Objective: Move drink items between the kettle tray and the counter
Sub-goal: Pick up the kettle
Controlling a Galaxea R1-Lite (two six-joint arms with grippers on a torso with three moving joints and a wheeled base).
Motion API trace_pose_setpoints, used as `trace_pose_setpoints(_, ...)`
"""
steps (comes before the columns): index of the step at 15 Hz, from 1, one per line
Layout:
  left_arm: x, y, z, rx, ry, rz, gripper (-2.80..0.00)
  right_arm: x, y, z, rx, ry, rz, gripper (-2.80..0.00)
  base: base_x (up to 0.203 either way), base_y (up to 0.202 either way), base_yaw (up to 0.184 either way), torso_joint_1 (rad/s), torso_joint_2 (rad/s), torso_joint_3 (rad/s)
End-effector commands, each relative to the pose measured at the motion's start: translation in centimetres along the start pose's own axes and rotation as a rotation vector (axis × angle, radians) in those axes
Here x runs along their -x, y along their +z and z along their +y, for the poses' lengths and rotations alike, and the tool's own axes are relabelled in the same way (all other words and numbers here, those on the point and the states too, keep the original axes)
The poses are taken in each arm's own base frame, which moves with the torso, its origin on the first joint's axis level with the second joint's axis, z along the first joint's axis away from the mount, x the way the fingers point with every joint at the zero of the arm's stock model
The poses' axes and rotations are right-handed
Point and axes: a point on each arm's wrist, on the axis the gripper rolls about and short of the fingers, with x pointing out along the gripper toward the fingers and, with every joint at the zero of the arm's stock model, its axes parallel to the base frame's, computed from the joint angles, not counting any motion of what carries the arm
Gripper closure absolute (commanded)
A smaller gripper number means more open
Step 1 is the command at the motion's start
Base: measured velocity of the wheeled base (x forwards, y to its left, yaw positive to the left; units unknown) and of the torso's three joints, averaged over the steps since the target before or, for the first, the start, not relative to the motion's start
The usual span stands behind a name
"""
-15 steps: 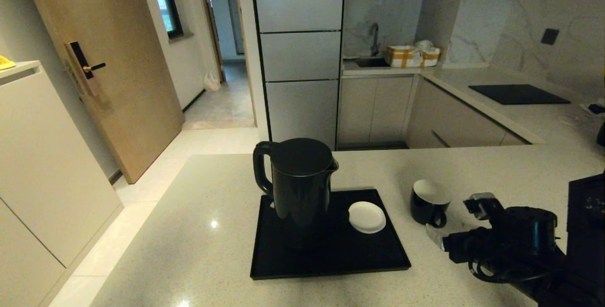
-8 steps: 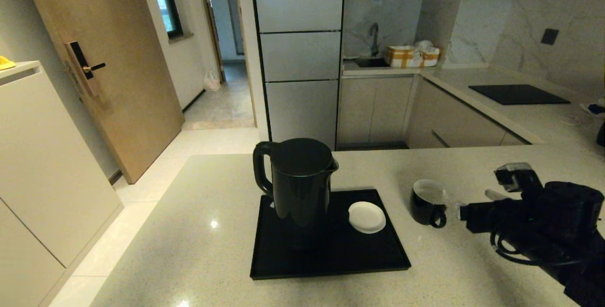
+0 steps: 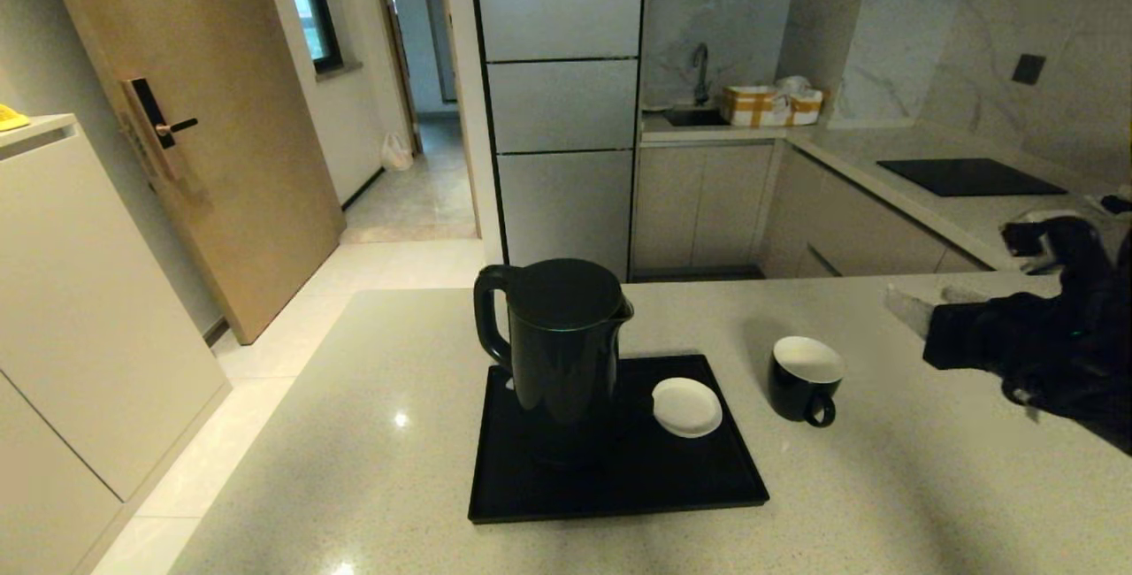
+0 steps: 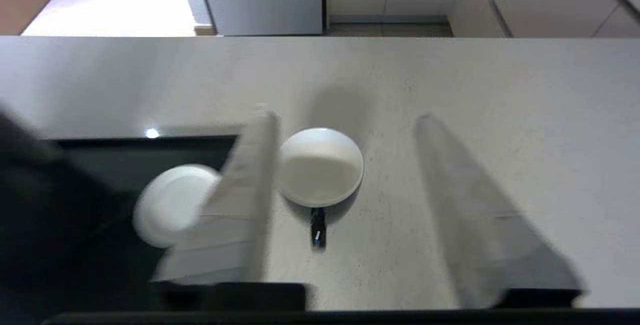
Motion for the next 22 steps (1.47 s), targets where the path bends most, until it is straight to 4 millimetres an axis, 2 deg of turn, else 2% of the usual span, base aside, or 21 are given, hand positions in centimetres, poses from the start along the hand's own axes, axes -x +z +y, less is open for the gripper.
trace_pose_setpoints(1, 0.0, 0.0, 0.0, 0.000, 0.000, -0.001, -2.80, 6.2, 3.4, -0.3, -0.004, 0.005, -0.066, 0.00, 0.000, 0.000, 0.000, 0.000, 0.00, 0.000)
trace_pose_setpoints(4, 0.0, 0.0, 0.0, 0.000, 0.000, -0.001, -2.80, 12.4, 4.2, -1.1, -0.007, -0.044, -0.065, 0.00, 0.000, 0.000, 0.000, 0.000, 0.00, 0.000)
trace_pose_setpoints(5, 0.0, 0.0, 0.0, 0.000, 0.000, -0.001, -2.80, 15.2, 4.1, -1.6, -0.009, -0.066, -0.064, 0.00, 0.000, 0.000, 0.000, 0.000, 0.00, 0.000)
trace_pose_setpoints(7, 0.0, 0.0, 0.0, 0.000, 0.000, -0.001, -2.80, 21.7, 3.3, -2.5, -0.024, -0.124, -0.075, 0.00, 0.000, 0.000, 0.000, 0.000, 0.00, 0.000)
trace_pose_setpoints(10, 0.0, 0.0, 0.0, 0.000, 0.000, -0.001, -2.80, 31.5, 0.8, -3.7, -0.051, -0.250, -0.052, 0.00, 0.000, 0.000, 0.000, 0.000, 0.00, 0.000)
trace_pose_setpoints(11, 0.0, 0.0, 0.0, 0.000, 0.001, -0.001, -2.80, 34.0, 0.3, -4.0, -0.087, -0.304, -0.050, 0.00, 0.000, 0.000, 0.000, 0.000, 0.00, 0.000)
trace_pose_setpoints(13, 0.0, 0.0, 0.0, 0.000, 0.001, 0.000, -2.80, 37.1, 0.1, -4.3, -0.157, -0.372, -0.035, 0.00, 0.000, 0.000, 0.000, 0.000, 0.00, 0.000)
trace_pose_setpoints(15, 0.0, 0.0, 0.0, -0.002, 0.000, -0.001, -2.80, 38.2, 0.5, -3.2, -0.164, -0.435, -0.016, 0.00, 0.000, 0.000, 0.000, 0.000, 0.00, 0.000)
trace_pose_setpoints(16, 0.0, 0.0, 0.0, 0.000, 0.000, -0.001, -2.80, 38.6, -0.1, -2.6, -0.133, -0.387, -0.018, 0.00, 0.000, 0.000, 0.000, 0.000, 0.00, 0.000)
trace_pose_setpoints(18, 0.0, 0.0, 0.0, 0.000, 0.000, -0.001, -2.80, 39.8, -3.4, -1.9, -0.073, -0.249, -0.090, 0.00, 0.000, 0.000, 0.000, 0.000, 0.00, 0.000)
trace_pose_setpoints(19, 0.0, 0.0, 0.0, -0.001, 0.000, -0.001, -2.80, 39.2, -5.3, -1.7, -0.053, -0.197, -0.107, 0.00, 0.000, 0.000, 0.000, 0.000, 0.00, 0.000)
trace_pose_setpoints(20, 0.0, 0.0, 0.0, -0.001, 0.000, -0.001, -2.80, 37.4, -6.7, -1.6, -0.048, -0.163, -0.091, 0.00, 0.000, 0.000, 0.000, 0.000, 0.00, 0.000)
trace_pose_setpoints(22, 0.0, 0.0, 0.0, 0.000, 0.000, 0.001, -2.80, 33.2, -7.8, -1.6, -0.070, -0.122, -0.102, 0.00, 0.000, 0.000, 0.000, 0.000, 0.00, 0.000)
